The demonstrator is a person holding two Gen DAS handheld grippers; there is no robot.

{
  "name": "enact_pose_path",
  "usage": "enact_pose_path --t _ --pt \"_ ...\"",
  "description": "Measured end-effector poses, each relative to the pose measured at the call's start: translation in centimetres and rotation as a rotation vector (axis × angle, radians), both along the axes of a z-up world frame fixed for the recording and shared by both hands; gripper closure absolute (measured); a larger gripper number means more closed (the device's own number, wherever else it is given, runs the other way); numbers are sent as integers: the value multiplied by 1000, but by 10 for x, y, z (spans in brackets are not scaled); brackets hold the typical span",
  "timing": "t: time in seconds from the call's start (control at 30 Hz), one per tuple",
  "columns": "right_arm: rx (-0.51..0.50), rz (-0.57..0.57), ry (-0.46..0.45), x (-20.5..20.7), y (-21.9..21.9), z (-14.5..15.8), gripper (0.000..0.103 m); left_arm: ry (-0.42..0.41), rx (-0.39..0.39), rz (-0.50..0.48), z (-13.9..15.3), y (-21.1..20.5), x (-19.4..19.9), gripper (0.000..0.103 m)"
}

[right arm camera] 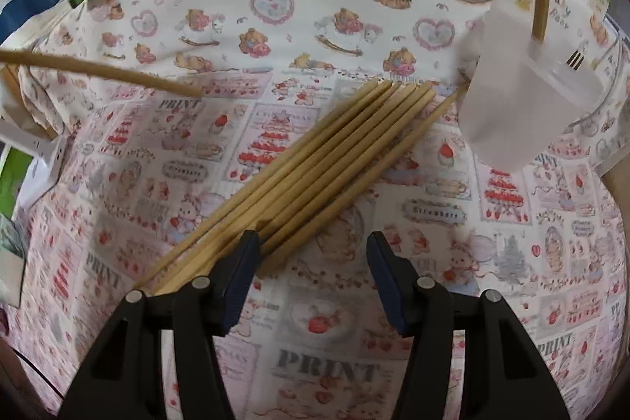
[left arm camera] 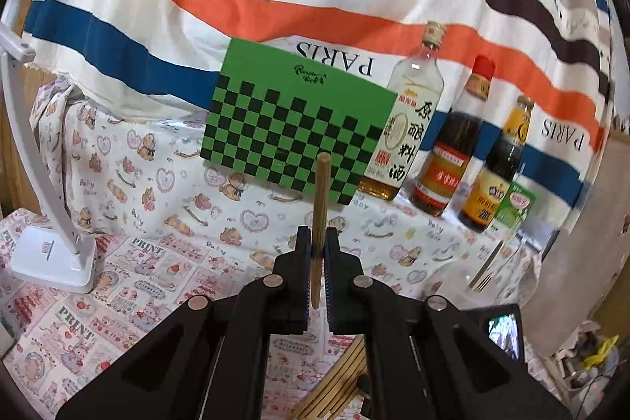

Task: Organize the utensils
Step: 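Lift the second chopstick upright with the left gripper, then lower the right gripper onto the bundle and close on a chopstick while the left gripper holds its chopstick upright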

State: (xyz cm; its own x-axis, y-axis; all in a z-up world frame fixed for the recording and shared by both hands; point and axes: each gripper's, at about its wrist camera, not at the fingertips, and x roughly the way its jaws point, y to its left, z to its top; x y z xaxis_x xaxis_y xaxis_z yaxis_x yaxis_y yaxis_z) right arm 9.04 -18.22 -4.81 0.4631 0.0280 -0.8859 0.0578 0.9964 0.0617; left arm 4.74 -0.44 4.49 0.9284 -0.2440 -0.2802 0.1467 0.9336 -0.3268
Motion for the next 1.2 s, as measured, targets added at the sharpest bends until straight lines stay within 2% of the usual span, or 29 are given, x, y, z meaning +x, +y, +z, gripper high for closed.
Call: enact_pose_path --t 0.1,0.2,0.23,0.33,0.53,0.57,0.6,0.63,0.67,0.8,0.93,1.03,1.1,1.13,1.17,1.2 --pt "7 -50 11 1 -4 -1 49 1 36 12 -2 -6 0 98" --pt "3 -144 11 -3 -20 -1 67 9 35 0 -2 -7 1 98" --pt "-11 -128 7 -3 -21 -1 72 14 26 -3 -3 -6 2 98" --pt "-94 7 -16 -3 -12 -3 73 26 25 8 -3 -4 4 98" --pt "-62 16 -14 3 -19 -7 74 41 17 12 -6 -2 6 98" --pt "-67 10 -17 5 -20 -7 84 41 20 14 -6 -2 7 98" --pt "-68 5 -25 5 -23 -5 85 41 22 15 -6 -2 7 98" --pt "-54 5 -34 6 -25 -1 90 42 22 15 -6 -2 7 98" --pt "-29 8 -55 4 -30 3 101 42 20 14 -6 -2 7 98" --pt "45 2 -105 -6 -46 22 103 42 19 12 -6 -2 7 98" --pt "20 -8 -166 -23 -55 41 103 43 16 13 -6 -2 7 98" --pt "44 3 -173 -29 -58 46 103 41 21 14 -6 -3 7 98" --pt "56 7 -162 -28 -57 45 101 40 20 15 -5 -3 6 98" --pt "58 9 -149 -27 -55 41 83 39 21 14 -5 -3 6 98" --pt "60 21 -121 -24 -51 37 51 37 23 15 -6 -3 6 98" --pt "61 37 -99 -20 -45 31 46 40 21 14 -5 -3 6 98"
